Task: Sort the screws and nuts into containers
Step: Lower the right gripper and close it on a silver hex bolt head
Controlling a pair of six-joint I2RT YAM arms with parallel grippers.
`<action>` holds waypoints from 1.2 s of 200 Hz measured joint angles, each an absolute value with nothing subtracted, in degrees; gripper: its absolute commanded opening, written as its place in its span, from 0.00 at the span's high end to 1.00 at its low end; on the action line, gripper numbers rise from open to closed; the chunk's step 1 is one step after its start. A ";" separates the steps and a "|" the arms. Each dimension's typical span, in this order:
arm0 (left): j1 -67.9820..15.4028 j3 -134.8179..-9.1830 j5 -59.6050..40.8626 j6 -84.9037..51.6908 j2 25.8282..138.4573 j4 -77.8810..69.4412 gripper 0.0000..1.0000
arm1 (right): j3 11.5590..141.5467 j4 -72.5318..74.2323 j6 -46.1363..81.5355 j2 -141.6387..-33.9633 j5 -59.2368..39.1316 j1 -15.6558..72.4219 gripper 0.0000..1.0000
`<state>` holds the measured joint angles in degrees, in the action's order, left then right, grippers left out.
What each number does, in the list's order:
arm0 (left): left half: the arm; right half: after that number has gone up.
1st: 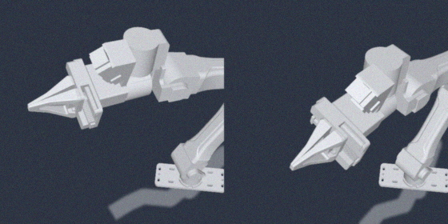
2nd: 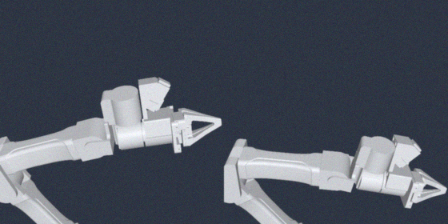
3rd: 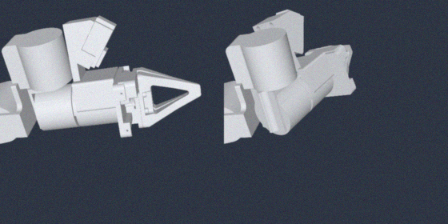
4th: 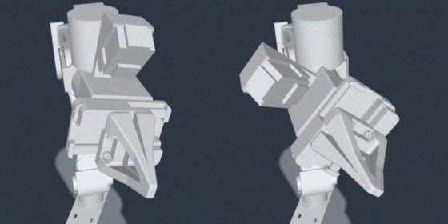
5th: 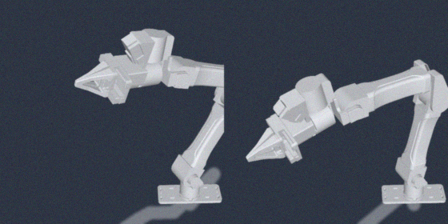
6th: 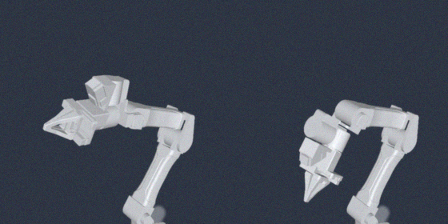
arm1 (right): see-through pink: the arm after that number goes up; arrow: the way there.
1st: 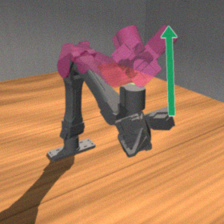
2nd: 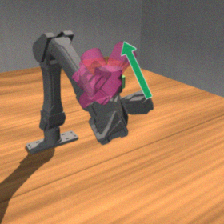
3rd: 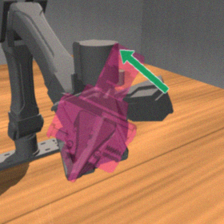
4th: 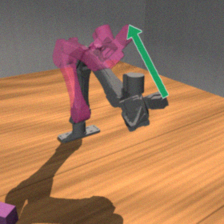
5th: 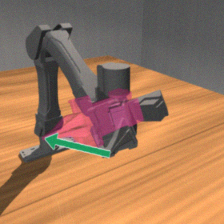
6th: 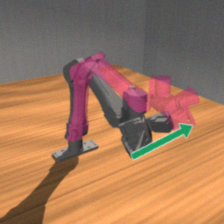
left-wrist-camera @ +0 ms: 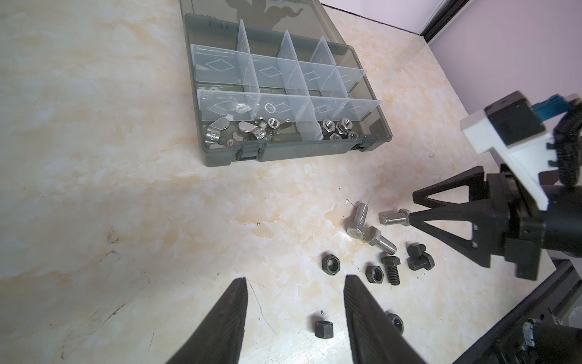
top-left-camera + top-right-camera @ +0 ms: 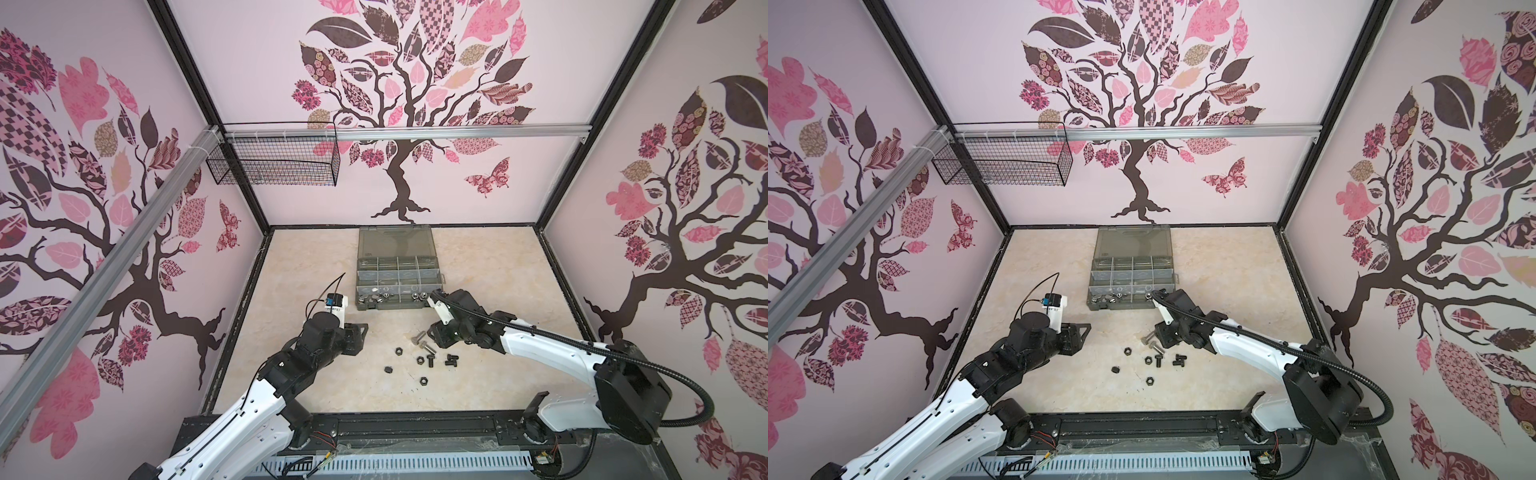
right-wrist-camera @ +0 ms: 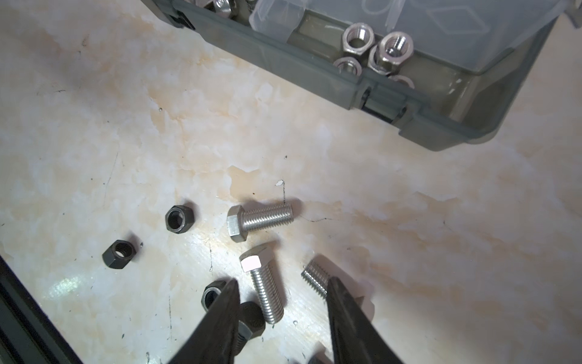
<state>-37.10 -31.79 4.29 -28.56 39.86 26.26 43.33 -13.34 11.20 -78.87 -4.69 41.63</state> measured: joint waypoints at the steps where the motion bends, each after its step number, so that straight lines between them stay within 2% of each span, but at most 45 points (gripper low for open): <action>1: -37.10 -31.77 4.29 -28.56 39.81 26.26 0.47 | 43.40 -13.43 11.18 -79.05 -4.64 41.65 0.52; 105: -37.10 -29.78 5.54 -28.49 36.42 25.96 0.47 | 46.35 -16.21 8.97 -82.46 -3.07 43.92 0.53; 240: -37.10 -29.19 5.28 -29.87 36.27 26.22 0.47 | 49.39 -19.22 3.86 -89.23 -1.23 47.46 0.66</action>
